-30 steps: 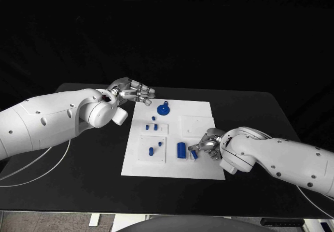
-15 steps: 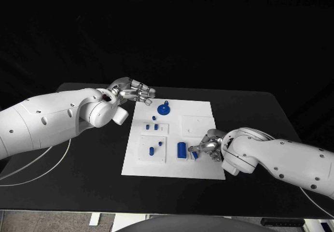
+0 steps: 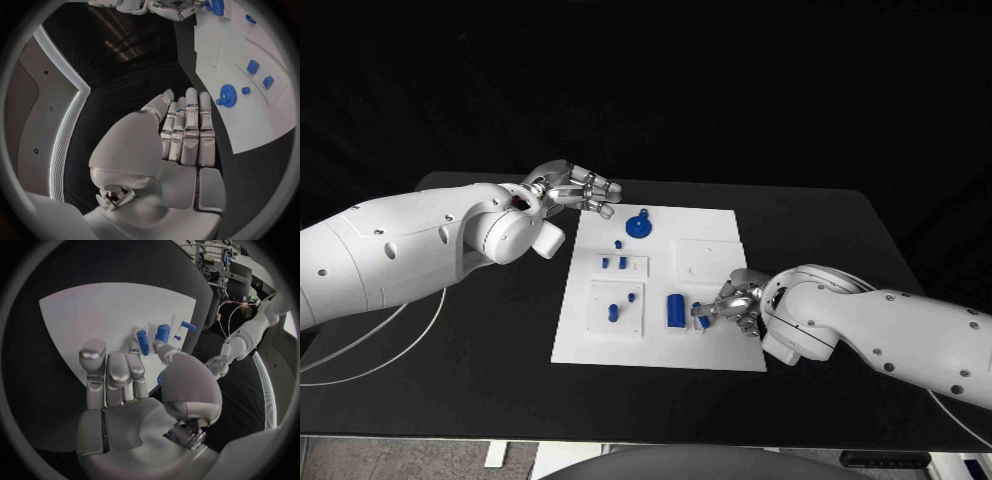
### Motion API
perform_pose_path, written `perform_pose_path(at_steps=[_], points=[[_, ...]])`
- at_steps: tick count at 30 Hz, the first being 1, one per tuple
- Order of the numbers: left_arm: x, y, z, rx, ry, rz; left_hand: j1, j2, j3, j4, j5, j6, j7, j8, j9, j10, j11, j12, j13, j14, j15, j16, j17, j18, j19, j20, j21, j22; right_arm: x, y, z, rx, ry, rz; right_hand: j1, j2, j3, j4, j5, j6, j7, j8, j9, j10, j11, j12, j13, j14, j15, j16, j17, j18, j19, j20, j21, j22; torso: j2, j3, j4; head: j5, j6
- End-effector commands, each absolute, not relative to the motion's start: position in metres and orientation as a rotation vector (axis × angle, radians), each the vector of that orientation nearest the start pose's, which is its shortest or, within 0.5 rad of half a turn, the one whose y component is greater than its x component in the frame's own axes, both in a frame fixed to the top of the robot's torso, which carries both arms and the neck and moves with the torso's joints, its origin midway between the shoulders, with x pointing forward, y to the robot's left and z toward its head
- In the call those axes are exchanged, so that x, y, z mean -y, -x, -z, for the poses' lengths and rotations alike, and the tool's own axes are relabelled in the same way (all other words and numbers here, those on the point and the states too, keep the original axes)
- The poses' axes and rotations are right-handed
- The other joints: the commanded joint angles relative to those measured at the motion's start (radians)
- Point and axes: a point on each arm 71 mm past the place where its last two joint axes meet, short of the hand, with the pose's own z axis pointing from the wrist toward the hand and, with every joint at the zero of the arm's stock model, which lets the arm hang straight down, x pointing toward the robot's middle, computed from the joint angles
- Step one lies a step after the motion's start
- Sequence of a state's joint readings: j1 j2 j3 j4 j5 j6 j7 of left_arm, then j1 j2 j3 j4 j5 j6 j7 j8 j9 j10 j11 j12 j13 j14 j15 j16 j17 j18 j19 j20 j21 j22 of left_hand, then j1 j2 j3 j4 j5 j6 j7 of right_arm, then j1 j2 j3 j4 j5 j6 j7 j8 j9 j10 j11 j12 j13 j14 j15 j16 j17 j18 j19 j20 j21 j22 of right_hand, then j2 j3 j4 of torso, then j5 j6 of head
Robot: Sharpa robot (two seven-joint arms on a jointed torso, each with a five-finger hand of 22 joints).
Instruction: Assemble the parts on the task board
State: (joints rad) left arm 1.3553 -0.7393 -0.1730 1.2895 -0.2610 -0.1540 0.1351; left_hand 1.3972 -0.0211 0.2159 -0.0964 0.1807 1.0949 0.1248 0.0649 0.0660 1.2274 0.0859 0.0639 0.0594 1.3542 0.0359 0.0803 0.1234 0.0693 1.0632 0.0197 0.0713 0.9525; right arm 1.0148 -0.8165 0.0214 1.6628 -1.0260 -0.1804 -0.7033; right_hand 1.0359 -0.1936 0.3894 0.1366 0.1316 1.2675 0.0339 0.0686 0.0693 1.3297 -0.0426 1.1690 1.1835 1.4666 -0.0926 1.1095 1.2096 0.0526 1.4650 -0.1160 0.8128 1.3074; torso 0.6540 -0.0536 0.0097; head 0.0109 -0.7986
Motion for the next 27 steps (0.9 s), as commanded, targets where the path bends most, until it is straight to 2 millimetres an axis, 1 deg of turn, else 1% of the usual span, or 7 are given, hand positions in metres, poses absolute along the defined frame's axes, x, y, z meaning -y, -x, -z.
perform_pose_path(at_steps=[1,8,15,21,25,27], points=[[-0.2169,-0.5373,0.1711,-1.764,0.821,1.275,-0.005,-0.004,-0.002,0.006,-0.002,-0.007,0.003,-0.001,-0.001,-0.007,0.002,-0.003,-0.001,0.004,0.006,-0.001,0.002,-0.008,0.005,0.003,-0.001,-0.001,0.1780,-0.4179,0.2701,-2.324,-0.492,-0.412,-0.010,-0.002,0.002,0.004,-0.002,0.006,-0.001,-0.005,0.001,0.003,-0.002,-0.002,0.000,0.000,-0.004,-0.003,0.001,0.006,0.052,-0.002,0.000,0.097,0.000,-0.0006,0.0003,0.000,-0.001],[-0.2168,-0.5372,0.1712,-1.765,0.821,1.275,-0.005,-0.004,-0.002,0.006,-0.002,-0.007,0.003,-0.001,-0.001,-0.007,0.002,-0.003,-0.001,0.004,0.006,-0.001,0.002,-0.008,0.005,0.003,-0.001,-0.001,0.1776,-0.4150,0.2690,-2.335,-0.479,-0.417,-0.013,0.001,0.007,0.003,0.003,0.007,-0.001,-0.005,0.001,0.004,-0.002,-0.001,0.000,0.001,-0.003,-0.002,0.002,0.005,0.052,-0.002,0.001,0.097,0.000,-0.0009,0.0005,0.001,0.000],[-0.2171,-0.5372,0.1713,-1.766,0.821,1.274,-0.002,-0.006,-0.002,0.010,-0.003,-0.007,0.003,-0.001,-0.001,-0.008,0.002,-0.003,-0.001,0.004,0.006,-0.001,0.002,-0.008,0.007,0.002,-0.001,-0.008,0.1760,-0.4134,0.2684,-2.342,-0.470,-0.422,-0.015,0.004,0.012,0.000,0.010,0.007,-0.001,-0.005,0.001,0.004,-0.002,-0.002,0.000,0.000,-0.003,-0.004,0.001,0.005,0.052,-0.002,0.000,0.097,0.000,-0.0002,0.0003,0.000,-0.001],[-0.2174,-0.5373,0.1713,-1.767,0.822,1.273,-0.002,-0.006,-0.002,0.010,-0.003,-0.007,0.003,-0.001,-0.001,-0.008,0.002,-0.003,-0.001,0.004,0.006,-0.001,0.002,-0.008,0.007,0.002,-0.001,-0.008,0.1753,-0.4127,0.2680,-2.343,-0.467,-0.426,-0.018,0.008,0.015,-0.003,0.013,0.008,-0.002,-0.005,0.001,0.005,-0.003,-0.001,0.001,0.001,-0.003,-0.003,0.001,0.005,0.052,-0.002,0.001,0.097,0.000,-0.0006,0.0002,0.000,-0.002],[-0.2175,-0.5372,0.1714,-1.768,0.822,1.272,-0.002,-0.006,-0.002,0.010,-0.003,-0.007,0.003,-0.001,-0.001,-0.008,0.002,-0.003,-0.001,0.004,0.006,-0.001,0.002,-0.008,0.007,0.002,-0.001,-0.008,0.1765,-0.4134,0.2681,-2.339,-0.466,-0.422,-0.017,0.013,0.021,-0.014,0.017,0.008,-0.002,-0.005,0.001,0.005,-0.003,0.000,0.001,0.001,-0.004,-0.003,0.001,0.004,0.052,-0.002,0.002,0.097,0.000,-0.0005,0.0004,0.000,-0.002],[-0.2177,-0.5372,0.1714,-1.768,0.822,1.272,-0.002,-0.006,-0.002,0.010,-0.003,-0.007,0.003,-0.001,-0.001,-0.008,0.002,-0.003,-0.001,0.004,0.006,-0.001,0.002,-0.008,0.007,0.002,-0.001,-0.008,0.1777,-0.4144,0.2681,-2.330,-0.460,-0.415,-0.013,0.021,0.026,-0.027,0.018,0.008,-0.003,-0.005,0.001,0.005,-0.004,-0.001,0.001,0.000,-0.004,-0.003,0.000,0.004,0.052,-0.003,0.001,0.097,0.000,-0.0003,0.0009,0.000,0.000]])
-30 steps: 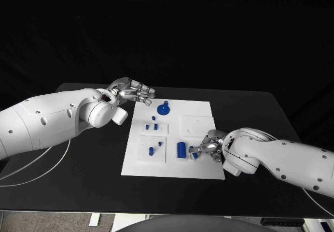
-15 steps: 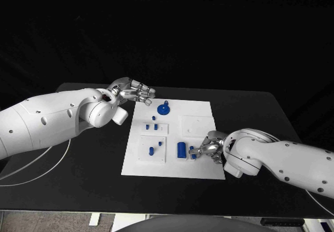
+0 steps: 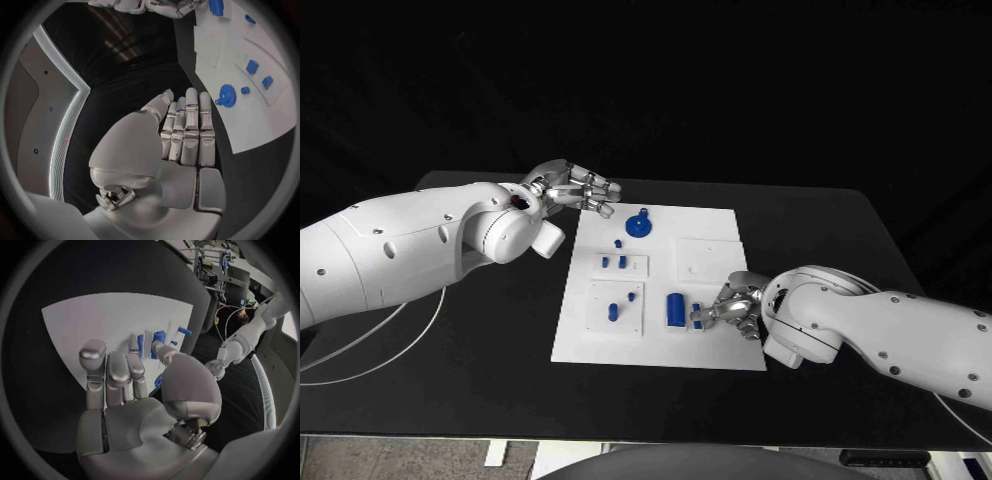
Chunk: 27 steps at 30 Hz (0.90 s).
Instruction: Assemble the parts on the task board
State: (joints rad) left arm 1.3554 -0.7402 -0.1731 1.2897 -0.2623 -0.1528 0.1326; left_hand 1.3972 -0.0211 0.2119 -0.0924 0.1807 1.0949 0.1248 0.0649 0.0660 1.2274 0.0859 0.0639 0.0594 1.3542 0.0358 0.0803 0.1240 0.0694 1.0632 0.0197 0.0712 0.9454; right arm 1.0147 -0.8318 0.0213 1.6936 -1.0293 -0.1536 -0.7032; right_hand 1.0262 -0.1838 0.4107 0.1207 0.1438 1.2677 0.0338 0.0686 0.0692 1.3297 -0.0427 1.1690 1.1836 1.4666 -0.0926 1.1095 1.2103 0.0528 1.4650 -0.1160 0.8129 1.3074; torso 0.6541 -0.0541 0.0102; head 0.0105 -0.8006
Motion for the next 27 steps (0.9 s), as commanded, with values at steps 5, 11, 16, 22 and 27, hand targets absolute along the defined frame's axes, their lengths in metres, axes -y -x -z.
perform_pose_path(at_steps=[5,11,16,22,27], points=[[-0.218,-0.537,0.171,-1.766,0.822,1.271,-0.002,-0.006,0.002,0.006,-0.003,-0.007,0.003,-0.001,-0.001,-0.008,0.002,-0.003,-0.001,0.004,0.006,-0.001,0.001,-0.008,0.007,0.002,-0.001,-0.001,0.182,-0.417,0.268,-2.313,-0.450,-0.398,0.007,0.016,0.008,-0.039,0.013,0.009,-0.004,-0.005,0.001,0.006,-0.004,0.001,0.002,0.001,-0.005,-0.004,-0.001,0.004,0.052,-0.003,0.001,0.097,0.000,0.0001,0.0004,-0.002,0.004],[-0.220,-0.539,0.170,-1.745,0.823,1.266,-0.002,-0.006,0.002,0.006,-0.003,-0.007,0.003,-0.001,-0.001,-0.008,0.002,-0.003,-0.001,0.004,0.006,-0.001,0.001,-0.008,0.007,0.002,-0.001,-0.001,0.189,-0.422,0.268,-2.276,-0.466,-0.423,0.004,-0.001,0.003,-0.047,0.012,0.007,-0.003,-0.005,0.001,0.004,-0.004,-0.002,0.000,0.000,-0.005,-0.006,-0.003,0.004,0.052,-0.004,-0.002,0.096,-0.001,0.0003,-0.0006,-0.006,0.035],[-0.225,-0.543,0.168,-1.676,0.856,1.260,-0.001,-0.009,0.002,0.007,-0.003,-0.006,0.003,-0.001,-0.001,-0.006,0.001,-0.003,-0.001,0.004,0.006,-0.001,0.001,-0.008,0.007,0.002,-0.001,-0.003,0.198,-0.439,0.259,-2.148,-0.534,-0.599,0.030,-0.015,-0.019,-0.040,0.011,-0.014,0.005,-0.005,0.003,-0.009,0.001,-0.015,-0.010,-0.003,-0.005,-0.016,-0.009,0.010,0.049,-0.004,-0.018,0.093,-0.005,-0.0001,-0.0028,-0.009,0.065],[-0.231,-0.551,0.165,-1.569,0.913,1.254,0.007,-0.006,0.003,0.003,-0.002,0.016,-0.002,0.003,0.000,0.011,-0.004,-0.002,-0.001,0.001,0.005,-0.004,0.000,-0.010,0.003,0.002,-0.001,-0.002,0.213,-0.474,0.234,-1.900,-0.610,-0.864,0.083,0.040,-0.187,-0.080,0.250,-0.054,0.018,-0.004,0.002,-0.035,0.011,-0.037,-0.028,-0.021,0.002,-0.054,-0.033,0.021,0.034,0.003,-0.096,0.076,-0.018,0.0004,-0.0058,-0.006,0.097],[-0.237,-0.560,0.166,-1.496,0.963,1.255,0.015,0.005,0.000,-0.005,-0.002,0.038,-0.008,0.000,-0.001,0.029,-0.010,-0.003,-0.001,-0.007,0.007,-0.013,-0.008,-0.012,-0.008,0.002,0.002,0.013,0.234,-0.512,0.219,-1.702,-0.709,-1.018,0.146,0.140,-0.352,-0.172,0.273,-0.091,0.032,-0.004,0.001,-0.177,0.027,-0.274,-0.251,-0.113,0.019,-0.300,-0.237,0.041,-0.042,0.024,-0.513,-0.077,-0.042,-0.0012,-0.0117,-0.009,0.120]])
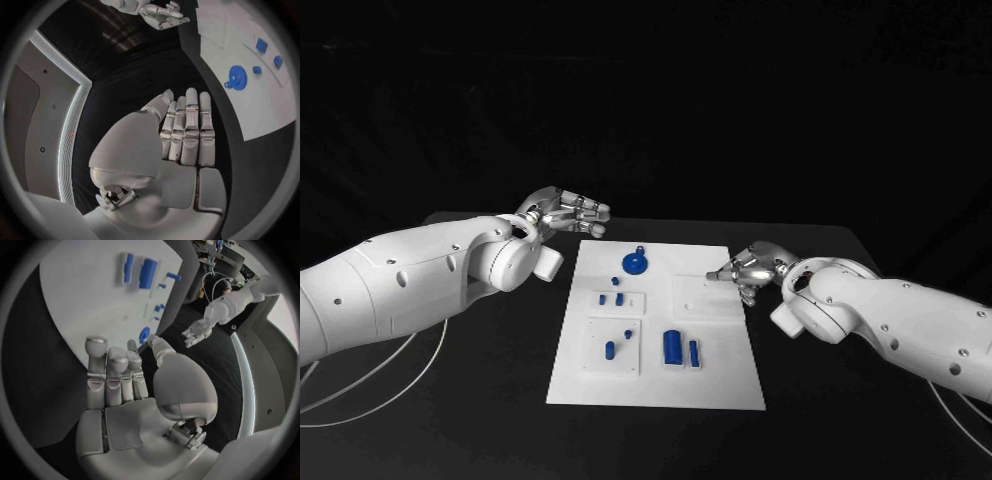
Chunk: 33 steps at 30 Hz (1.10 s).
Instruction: Assemble the parts on the task board
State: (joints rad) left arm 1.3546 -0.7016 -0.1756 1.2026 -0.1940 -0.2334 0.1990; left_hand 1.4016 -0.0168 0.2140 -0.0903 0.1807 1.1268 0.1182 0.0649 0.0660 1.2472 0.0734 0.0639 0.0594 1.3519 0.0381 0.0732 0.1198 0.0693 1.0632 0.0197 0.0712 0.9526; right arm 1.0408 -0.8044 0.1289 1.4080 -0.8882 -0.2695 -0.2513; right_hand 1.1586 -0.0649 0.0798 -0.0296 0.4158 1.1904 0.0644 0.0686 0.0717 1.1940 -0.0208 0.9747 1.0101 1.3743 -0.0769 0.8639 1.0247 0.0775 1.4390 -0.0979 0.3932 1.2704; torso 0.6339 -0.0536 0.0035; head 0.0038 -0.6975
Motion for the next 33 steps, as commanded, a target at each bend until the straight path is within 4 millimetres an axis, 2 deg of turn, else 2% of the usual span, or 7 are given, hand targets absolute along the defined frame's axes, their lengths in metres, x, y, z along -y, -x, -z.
perform_pose_path(at_steps=[1,22,23,24,25,28,33], points=[[-0.238,-0.561,0.167,-1.488,0.965,1.256,0.012,0.003,-0.004,-0.010,-0.002,0.007,-0.002,-0.001,-0.001,0.010,0.002,-0.004,-0.001,-0.006,0.005,-0.007,-0.007,-0.012,-0.013,0.003,0.003,0.012,0.237,-0.518,0.219,-1.678,-0.732,-1.035,0.020,0.036,-0.041,-0.044,0.000,-0.022,0.002,-0.003,-0.001,-0.048,0.007,-0.110,-0.122,-0.033,0.010,-0.082,-0.093,0.013,-0.016,0.010,-0.140,-0.088,-0.027,-0.0027,-0.0067,0.000,0.018],[-0.244,-0.583,0.189,-1.385,1.072,1.281,-0.023,0.043,-0.315,0.048,-0.103,-0.188,-0.027,-0.009,-0.008,-0.201,0.027,-0.007,-0.002,-0.349,0.083,-0.014,-0.060,0.097,-0.147,0.206,-0.007,-0.682,0.252,-0.572,0.236,-1.444,-1.068,-1.295,0.020,0.142,-0.073,-0.158,-0.101,-0.233,0.056,-0.009,-0.012,-0.189,0.155,-0.915,-0.952,-0.339,0.206,-0.803,-0.965,0.135,-0.535,0.348,-0.316,-1.205,-0.075,0.0199,-0.0180,0.004,0.069],[-0.246,-0.582,0.189,-1.426,1.049,1.227,-0.440,0.017,-0.214,0.090,-0.181,-1.127,-0.118,-0.065,-0.066,-0.515,-0.073,-0.064,-0.059,-0.650,-0.038,-0.073,-0.120,-0.069,-1.063,-0.020,-0.071,-0.953,0.255,-0.572,0.237,-1.480,-1.045,-1.180,-0.336,0.065,-0.080,0.030,-0.416,-1.190,-0.064,-0.069,-0.072,-0.490,0.021,-0.975,-1.010,-0.650,0.077,-0.864,-1.025,-0.078,-1.439,0.098,-0.393,-1.270,-0.071,0.0158,-0.0174,0.004,0.063],[-0.245,-0.582,0.189,-1.425,1.050,1.227,-0.463,0.017,-0.214,0.090,-0.181,-1.127,-0.118,-0.065,-0.066,-0.535,-0.073,-0.064,-0.059,-1.352,-0.038,-0.073,-0.120,-0.069,-1.063,-0.020,-0.071,-0.953,0.255,-0.571,0.237,-1.478,-1.045,-1.181,-0.357,0.065,-0.080,0.030,-0.416,-1.190,-0.064,-0.069,-0.072,-1.194,0.021,-0.975,-1.010,-0.671,0.077,-0.864,-1.025,-0.078,-1.439,0.098,-0.393,-1.270,-0.071,0.0173,-0.0168,0.004,0.064],[-0.245,-0.581,0.190,-1.424,1.051,1.228,-0.494,0.017,-0.214,0.090,-0.181,-1.127,-0.118,-0.065,-0.066,-1.247,-0.073,-0.064,-0.059,-1.352,-0.038,-0.073,-0.120,-0.069,-1.063,-0.020,-0.071,-0.953,0.254,-0.571,0.236,-1.475,-1.045,-1.183,-0.384,0.065,-0.080,0.030,-0.416,-1.190,-0.064,-0.069,-0.072,-1.194,0.021,-0.975,-1.010,-1.374,0.077,-0.864,-1.025,-0.078,-1.439,0.098,-0.393,-1.270,-0.073,0.0198,-0.0159,0.004,0.066],[-0.242,-0.576,0.194,-1.414,1.061,1.231,-0.603,0.017,-0.214,0.090,-0.181,-1.127,-0.118,-0.065,-0.066,-1.247,-0.073,-0.064,-0.059,-1.352,-0.038,-0.073,-0.120,-0.069,-1.063,-0.020,-0.071,-0.953,0.251,-0.568,0.235,-1.457,-1.048,-1.193,-1.159,0.065,-0.080,0.030,-0.416,-1.190,-0.064,-0.069,-0.072,-1.194,0.021,-0.975,-1.010,-1.374,0.077,-0.864,-1.025,-0.078,-1.439,0.098,-0.393,-1.270,-0.080,0.0334,-0.0109,0.001,0.079],[-0.231,-0.558,0.206,-1.380,1.092,1.238,-1.402,0.017,-0.214,0.090,-0.181,-1.127,-0.118,-0.065,-0.066,-1.247,-0.073,-0.064,-0.059,-1.352,-0.038,-0.073,-0.120,-0.069,-1.063,-0.020,-0.071,-0.953,0.240,-0.557,0.230,-1.399,-1.060,-1.222,-1.159,0.065,-0.080,0.030,-0.416,-1.190,-0.064,-0.069,-0.072,-1.194,0.021,-0.975,-1.010,-1.374,0.077,-0.864,-1.025,-0.078,-1.439,0.098,-0.393,-1.270,-0.090,0.0532,-0.0036,-0.004,0.097]])
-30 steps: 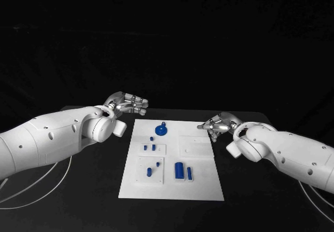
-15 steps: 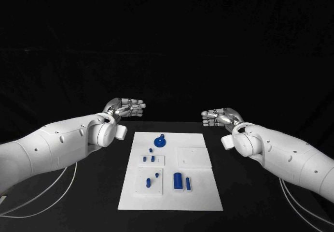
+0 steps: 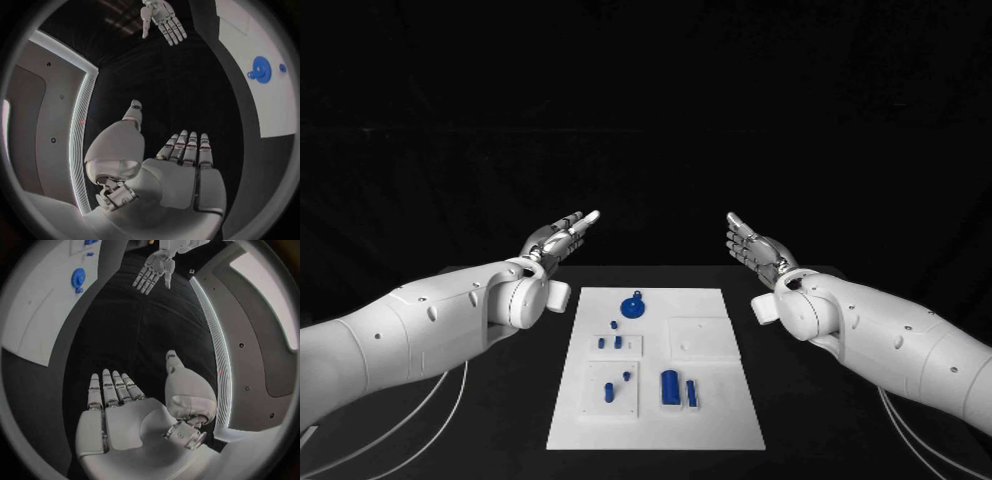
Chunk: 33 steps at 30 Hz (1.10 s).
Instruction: Assemble the parts on the task board
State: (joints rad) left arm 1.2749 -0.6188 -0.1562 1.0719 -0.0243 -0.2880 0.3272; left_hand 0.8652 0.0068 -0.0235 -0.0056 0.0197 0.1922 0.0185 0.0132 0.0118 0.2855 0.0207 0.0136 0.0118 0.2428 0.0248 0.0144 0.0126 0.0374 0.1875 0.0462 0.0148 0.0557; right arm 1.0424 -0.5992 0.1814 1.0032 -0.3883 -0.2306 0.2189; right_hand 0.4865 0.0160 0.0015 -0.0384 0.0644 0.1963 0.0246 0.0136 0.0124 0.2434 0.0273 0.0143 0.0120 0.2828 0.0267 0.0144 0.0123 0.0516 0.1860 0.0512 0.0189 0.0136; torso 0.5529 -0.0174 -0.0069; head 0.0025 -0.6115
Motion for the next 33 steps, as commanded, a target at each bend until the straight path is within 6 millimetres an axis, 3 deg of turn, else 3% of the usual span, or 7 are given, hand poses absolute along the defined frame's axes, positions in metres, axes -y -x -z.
perform_pose_path(at_steps=[1,7,15,21,33], points=[[-0.229,-0.553,0.208,-1.372,1.099,1.240,-0.865,-0.007,0.023,0.006,-0.020,-0.192,-0.018,-0.013,-0.012,-0.285,-0.021,-0.014,-0.012,-0.243,-0.025,-0.014,-0.013,-0.037,-0.187,-0.046,-0.015,-0.056,0.237,-0.554,0.229,-1.386,-1.064,-1.228,-0.486,-0.016,-0.002,0.038,-0.064,-0.196,-0.025,-0.014,-0.012,-0.243,-0.027,-0.014,-0.012,-0.283,-0.027,-0.014,-0.012,-0.052,-0.186,-0.051,-0.019,-0.014,-0.009,0.0174,0.0069,-0.002,0.011],[-0.210,-0.513,0.222,-1.301,1.156,1.243,-0.865,-0.007,0.023,0.006,-0.020,-0.192,-0.018,-0.013,-0.012,-0.285,-0.021,-0.014,-0.012,-0.243,-0.025,-0.014,-0.013,-0.037,-0.187,-0.046,-0.015,-0.056,0.217,-0.523,0.225,-1.295,-1.110,-1.257,-0.486,-0.016,-0.002,0.038,-0.064,-0.196,-0.025,-0.014,-0.012,-0.243,-0.027,-0.014,-0.012,-0.283,-0.027,-0.014,-0.012,-0.052,-0.186,-0.051,-0.019,-0.014,-0.009,0.0174,0.0069,-0.002,0.011],[-0.196,-0.472,0.225,-1.234,1.199,1.233,-0.865,-0.007,0.023,0.006,-0.020,-0.192,-0.018,-0.013,-0.012,-0.285,-0.021,-0.014,-0.012,-0.243,-0.025,-0.014,-0.013,-0.037,-0.187,-0.046,-0.015,-0.056,0.198,-0.480,0.224,-1.230,-1.180,-1.245,-0.486,-0.016,-0.002,0.038,-0.064,-0.196,-0.025,-0.014,-0.012,-0.243,-0.027,-0.014,-0.012,-0.283,-0.027,-0.014,-0.012,-0.052,-0.186,-0.051,-0.019,-0.014,-0.009,0.0174,0.0069,-0.002,0.011],[-0.192,-0.462,0.224,-1.218,1.209,1.229,-0.865,-0.007,0.023,0.006,-0.020,-0.192,-0.018,-0.013,-0.012,-0.285,-0.021,-0.014,-0.012,-0.243,-0.025,-0.014,-0.013,-0.037,-0.187,-0.046,-0.015,-0.056,0.193,-0.463,0.224,-1.219,-1.207,-1.230,-0.486,-0.016,-0.002,0.038,-0.064,-0.196,-0.025,-0.014,-0.012,-0.243,-0.027,-0.014,-0.012,-0.283,-0.027,-0.014,-0.012,-0.052,-0.186,-0.051,-0.019,-0.014,-0.009,0.0174,0.0069,-0.002,0.011],[-0.192,-0.462,0.224,-1.218,1.209,1.229,-0.865,-0.007,0.023,0.006,-0.020,-0.192,-0.018,-0.013,-0.012,-0.285,-0.021,-0.014,-0.012,-0.243,-0.025,-0.014,-0.013,-0.037,-0.187,-0.046,-0.015,-0.056,0.192,-0.462,0.224,-1.218,-1.209,-1.229,-0.486,-0.016,-0.002,0.038,-0.064,-0.196,-0.025,-0.014,-0.012,-0.243,-0.027,-0.014,-0.012,-0.283,-0.027,-0.014,-0.012,-0.052,-0.186,-0.051,-0.019,-0.014,-0.009,0.0174,0.0069,-0.002,0.011]])
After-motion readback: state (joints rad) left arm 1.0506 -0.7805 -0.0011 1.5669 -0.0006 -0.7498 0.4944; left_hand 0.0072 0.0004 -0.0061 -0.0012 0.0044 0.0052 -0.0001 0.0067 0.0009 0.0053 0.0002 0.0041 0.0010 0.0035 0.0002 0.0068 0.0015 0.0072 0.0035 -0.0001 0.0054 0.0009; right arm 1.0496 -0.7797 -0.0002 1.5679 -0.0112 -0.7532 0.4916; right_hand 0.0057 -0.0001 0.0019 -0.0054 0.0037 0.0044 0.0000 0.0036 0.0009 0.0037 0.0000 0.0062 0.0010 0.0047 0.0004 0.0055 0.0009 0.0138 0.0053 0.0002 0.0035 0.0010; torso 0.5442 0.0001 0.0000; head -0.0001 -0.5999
